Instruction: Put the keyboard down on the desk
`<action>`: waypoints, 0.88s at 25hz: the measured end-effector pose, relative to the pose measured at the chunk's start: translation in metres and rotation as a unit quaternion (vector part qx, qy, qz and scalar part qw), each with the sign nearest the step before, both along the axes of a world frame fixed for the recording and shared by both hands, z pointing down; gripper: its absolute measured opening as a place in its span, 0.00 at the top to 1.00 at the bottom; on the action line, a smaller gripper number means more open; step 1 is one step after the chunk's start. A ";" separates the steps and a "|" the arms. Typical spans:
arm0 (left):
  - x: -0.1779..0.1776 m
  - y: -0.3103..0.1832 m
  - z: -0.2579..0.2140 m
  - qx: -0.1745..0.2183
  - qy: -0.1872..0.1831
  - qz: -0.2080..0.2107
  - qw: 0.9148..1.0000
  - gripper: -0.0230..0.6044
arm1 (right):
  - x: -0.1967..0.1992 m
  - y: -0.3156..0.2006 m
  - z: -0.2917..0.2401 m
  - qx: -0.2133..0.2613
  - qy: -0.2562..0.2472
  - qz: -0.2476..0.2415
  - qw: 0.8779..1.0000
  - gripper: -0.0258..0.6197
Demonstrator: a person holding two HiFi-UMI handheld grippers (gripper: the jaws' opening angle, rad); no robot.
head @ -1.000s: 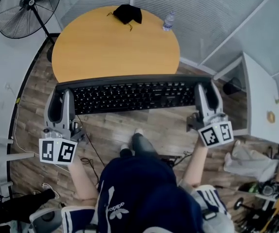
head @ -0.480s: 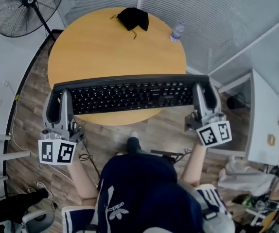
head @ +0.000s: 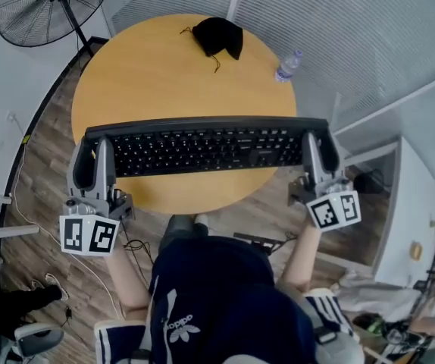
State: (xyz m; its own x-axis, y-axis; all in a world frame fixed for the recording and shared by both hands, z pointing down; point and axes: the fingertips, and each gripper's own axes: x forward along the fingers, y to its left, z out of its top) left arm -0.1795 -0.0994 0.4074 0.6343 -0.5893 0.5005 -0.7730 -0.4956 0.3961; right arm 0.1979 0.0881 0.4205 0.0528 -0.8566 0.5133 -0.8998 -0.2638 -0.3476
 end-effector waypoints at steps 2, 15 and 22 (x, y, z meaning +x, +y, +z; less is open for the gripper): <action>-0.001 0.001 -0.003 0.002 -0.002 -0.003 1.000 0.71 | 0.000 -0.001 -0.001 0.002 -0.003 -0.001 1.000 0.67; 0.007 -0.007 0.011 -0.016 -0.005 0.020 1.000 0.71 | -0.002 0.009 0.002 -0.017 0.003 0.020 1.000 0.67; 0.008 -0.010 0.010 -0.018 0.000 0.028 0.999 0.71 | -0.002 0.009 -0.006 -0.015 0.012 0.027 0.999 0.67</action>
